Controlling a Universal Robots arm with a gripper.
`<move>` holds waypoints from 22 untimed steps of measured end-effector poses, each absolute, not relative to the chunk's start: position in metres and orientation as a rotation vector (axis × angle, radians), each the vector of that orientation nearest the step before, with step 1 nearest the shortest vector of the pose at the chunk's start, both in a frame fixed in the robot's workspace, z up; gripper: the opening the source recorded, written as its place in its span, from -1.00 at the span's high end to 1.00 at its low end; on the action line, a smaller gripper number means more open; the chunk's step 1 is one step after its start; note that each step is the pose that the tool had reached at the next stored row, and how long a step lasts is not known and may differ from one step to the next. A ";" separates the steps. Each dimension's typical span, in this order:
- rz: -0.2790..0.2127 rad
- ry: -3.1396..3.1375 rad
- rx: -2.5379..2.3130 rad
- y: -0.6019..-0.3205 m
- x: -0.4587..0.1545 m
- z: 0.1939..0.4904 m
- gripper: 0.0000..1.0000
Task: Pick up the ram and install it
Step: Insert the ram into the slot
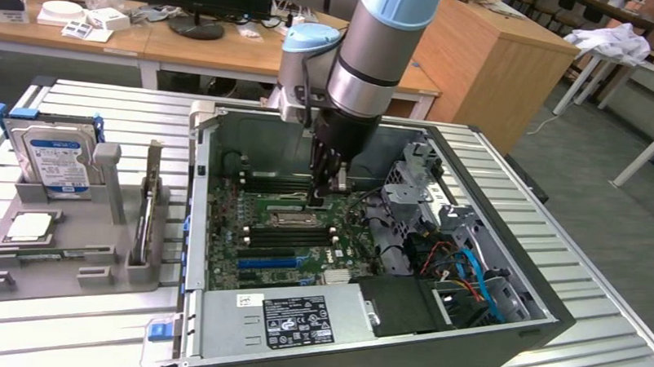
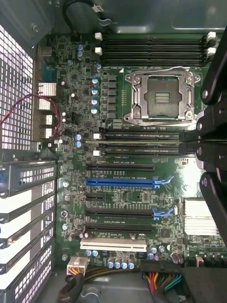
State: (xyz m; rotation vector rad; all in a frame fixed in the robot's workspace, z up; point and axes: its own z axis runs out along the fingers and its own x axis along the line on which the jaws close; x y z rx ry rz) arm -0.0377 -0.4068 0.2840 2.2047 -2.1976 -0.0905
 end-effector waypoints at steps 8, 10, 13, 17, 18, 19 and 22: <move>-0.090 -2.198 2.204 -0.407 -0.037 0.283 0.77; -0.090 -2.198 2.205 -0.407 -0.034 0.283 0.77; -0.090 -2.198 2.204 -0.407 -0.033 0.283 0.77; -0.090 -2.198 2.205 -0.407 -0.033 0.283 0.77; -0.089 -2.198 2.206 -0.407 -0.033 0.283 0.77; -0.089 -2.198 2.206 -0.407 -0.033 0.283 0.77; -0.088 -2.199 2.206 -0.407 -0.033 0.283 0.77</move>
